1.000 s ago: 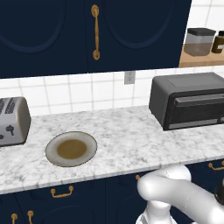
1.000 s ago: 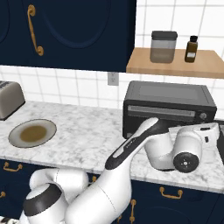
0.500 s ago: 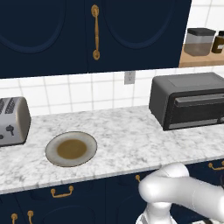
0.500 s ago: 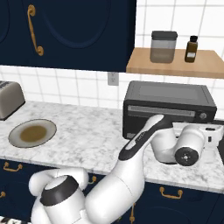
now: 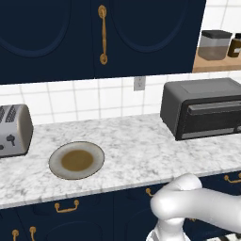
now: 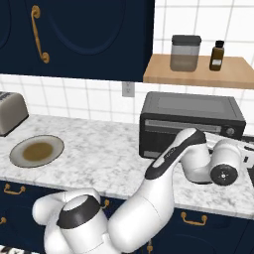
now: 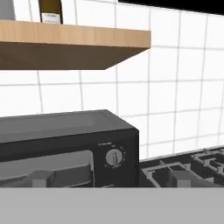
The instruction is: Pick up the kebab skewer and baguette bread, and place them inside the toaster oven. Close the toaster oven door and start by setting the timer.
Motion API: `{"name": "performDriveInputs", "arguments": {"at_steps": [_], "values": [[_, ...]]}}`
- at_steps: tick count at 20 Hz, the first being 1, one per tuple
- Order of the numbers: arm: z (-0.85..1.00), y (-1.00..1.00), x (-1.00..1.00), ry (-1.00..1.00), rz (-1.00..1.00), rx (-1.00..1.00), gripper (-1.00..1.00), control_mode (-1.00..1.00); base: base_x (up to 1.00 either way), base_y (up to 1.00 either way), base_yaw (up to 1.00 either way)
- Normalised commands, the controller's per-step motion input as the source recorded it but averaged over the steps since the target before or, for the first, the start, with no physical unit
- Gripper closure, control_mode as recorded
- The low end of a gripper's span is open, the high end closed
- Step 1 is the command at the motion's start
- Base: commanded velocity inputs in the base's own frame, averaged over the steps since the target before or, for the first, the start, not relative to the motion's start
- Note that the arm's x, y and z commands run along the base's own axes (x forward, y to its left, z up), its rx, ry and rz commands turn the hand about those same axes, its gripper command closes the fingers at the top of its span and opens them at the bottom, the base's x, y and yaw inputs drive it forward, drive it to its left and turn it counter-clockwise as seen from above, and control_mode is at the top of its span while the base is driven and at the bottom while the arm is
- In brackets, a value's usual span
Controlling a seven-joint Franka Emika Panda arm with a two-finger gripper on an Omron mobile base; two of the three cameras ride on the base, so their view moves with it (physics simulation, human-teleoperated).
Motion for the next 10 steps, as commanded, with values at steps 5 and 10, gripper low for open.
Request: {"name": "performDriveInputs", "arguments": {"at_steps": [5,10], "values": [[-0.30,0.00,0.07,-0.29,0.00,0.03,-1.00,-1.00,0.00,0.00,0.00],[-0.27,-0.09,0.20,-0.23,0.00,0.00,-1.00,-1.00,0.00,0.00,0.00]]}}
